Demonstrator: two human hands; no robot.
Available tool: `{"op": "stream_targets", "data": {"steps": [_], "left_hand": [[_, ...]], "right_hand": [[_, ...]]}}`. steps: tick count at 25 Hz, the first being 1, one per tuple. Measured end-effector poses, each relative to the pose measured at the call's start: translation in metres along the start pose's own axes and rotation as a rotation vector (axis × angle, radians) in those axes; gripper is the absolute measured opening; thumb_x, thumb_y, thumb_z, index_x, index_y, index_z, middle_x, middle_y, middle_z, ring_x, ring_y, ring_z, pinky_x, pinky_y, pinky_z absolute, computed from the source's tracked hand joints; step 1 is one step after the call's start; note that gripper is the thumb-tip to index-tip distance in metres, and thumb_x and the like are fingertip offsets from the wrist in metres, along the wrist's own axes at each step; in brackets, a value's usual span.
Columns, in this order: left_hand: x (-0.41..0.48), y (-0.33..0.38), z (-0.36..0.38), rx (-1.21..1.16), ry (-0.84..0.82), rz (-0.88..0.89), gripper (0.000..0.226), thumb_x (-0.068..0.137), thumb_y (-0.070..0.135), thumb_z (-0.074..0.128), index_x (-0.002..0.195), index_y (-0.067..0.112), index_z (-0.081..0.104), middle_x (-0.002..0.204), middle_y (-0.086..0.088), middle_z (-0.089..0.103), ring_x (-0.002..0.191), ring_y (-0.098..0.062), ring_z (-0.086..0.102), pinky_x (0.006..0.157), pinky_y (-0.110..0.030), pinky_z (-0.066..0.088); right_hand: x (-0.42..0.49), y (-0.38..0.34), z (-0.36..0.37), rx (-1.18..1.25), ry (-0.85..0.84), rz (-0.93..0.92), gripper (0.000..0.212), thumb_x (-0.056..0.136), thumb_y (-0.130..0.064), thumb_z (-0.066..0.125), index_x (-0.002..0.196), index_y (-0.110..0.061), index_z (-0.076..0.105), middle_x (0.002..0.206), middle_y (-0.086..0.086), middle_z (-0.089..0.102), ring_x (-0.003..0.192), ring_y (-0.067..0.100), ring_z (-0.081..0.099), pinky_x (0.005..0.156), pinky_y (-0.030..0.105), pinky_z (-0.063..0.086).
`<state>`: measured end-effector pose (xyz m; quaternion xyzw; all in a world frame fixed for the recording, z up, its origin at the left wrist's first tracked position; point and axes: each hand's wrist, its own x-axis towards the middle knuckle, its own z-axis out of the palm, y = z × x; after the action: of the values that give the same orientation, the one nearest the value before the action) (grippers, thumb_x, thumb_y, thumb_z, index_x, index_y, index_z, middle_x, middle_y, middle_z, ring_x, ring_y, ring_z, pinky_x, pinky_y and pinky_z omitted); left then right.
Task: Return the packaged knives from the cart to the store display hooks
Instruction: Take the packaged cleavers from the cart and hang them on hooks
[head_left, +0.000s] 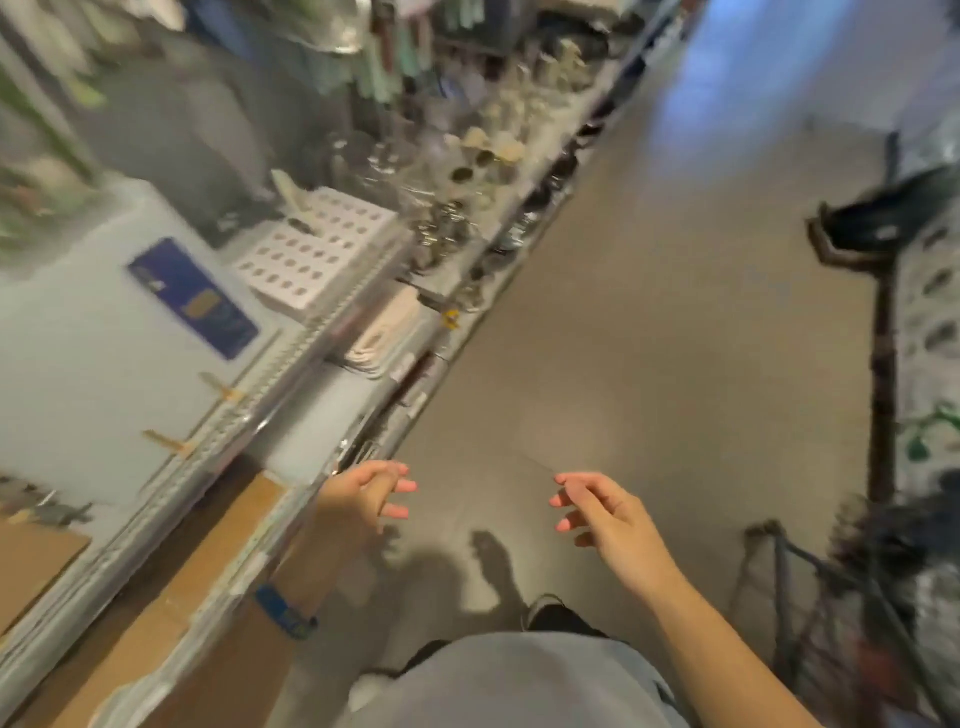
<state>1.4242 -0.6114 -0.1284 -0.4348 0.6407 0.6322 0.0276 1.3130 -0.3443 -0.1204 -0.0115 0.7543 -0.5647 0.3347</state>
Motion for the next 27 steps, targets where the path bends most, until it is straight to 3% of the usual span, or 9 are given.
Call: {"op": "stream_targets", "data": {"steps": [4,9,16,21,27], "left_hand": [[0.027,0.014,0.12,0.086,-0.222,-0.101,0.018,0.1,0.018,0.052,0.097,0.013,0.069,0.093,-0.008,0.073,0.056,-0.016,0.065,0.041,-0.017,0.035],[0.049,0.049,0.227,0.354,-0.436,-0.041,0.024,0.102,0.012,0.044,0.1,0.013,0.069,0.095,-0.012,0.074,0.06,-0.018,0.061,0.044,-0.019,0.033],[0.109,0.078,0.346,0.719,-0.706,-0.02,0.028,0.104,0.019,0.041,0.105,0.015,0.069,0.101,-0.005,0.075,0.072,-0.019,0.059,0.055,-0.025,0.035],[0.152,0.117,0.453,0.954,-0.959,0.062,0.027,0.103,0.023,0.043,0.105,0.017,0.069,0.1,-0.002,0.076,0.07,-0.016,0.062,0.057,-0.026,0.038],[0.121,0.135,0.592,1.201,-1.29,0.204,0.029,0.102,0.034,0.044,0.102,0.023,0.071,0.094,0.008,0.077,0.069,-0.012,0.069,0.063,-0.029,0.042]], "right_hand": [[0.004,0.059,-0.105,0.1,0.183,0.14,0.021,0.107,-0.025,0.052,0.109,-0.017,0.072,0.099,0.002,0.075,0.07,0.01,0.069,0.061,0.02,0.05],[-0.017,0.11,-0.187,0.239,0.443,0.271,0.018,0.105,-0.031,0.055,0.105,-0.028,0.072,0.091,-0.006,0.077,0.071,0.007,0.07,0.068,0.025,0.053],[-0.032,0.136,-0.221,0.432,0.756,0.419,0.02,0.105,-0.033,0.055,0.102,-0.025,0.073,0.088,-0.008,0.076,0.073,0.01,0.071,0.071,0.03,0.053],[-0.025,0.107,-0.23,0.671,1.056,0.474,0.02,0.105,-0.026,0.055,0.102,-0.017,0.073,0.086,-0.002,0.075,0.06,0.004,0.064,0.052,0.014,0.045],[-0.031,0.096,-0.23,0.926,1.312,0.483,0.021,0.105,-0.028,0.055,0.104,-0.019,0.074,0.087,-0.003,0.075,0.063,0.002,0.062,0.054,0.014,0.047]]}}
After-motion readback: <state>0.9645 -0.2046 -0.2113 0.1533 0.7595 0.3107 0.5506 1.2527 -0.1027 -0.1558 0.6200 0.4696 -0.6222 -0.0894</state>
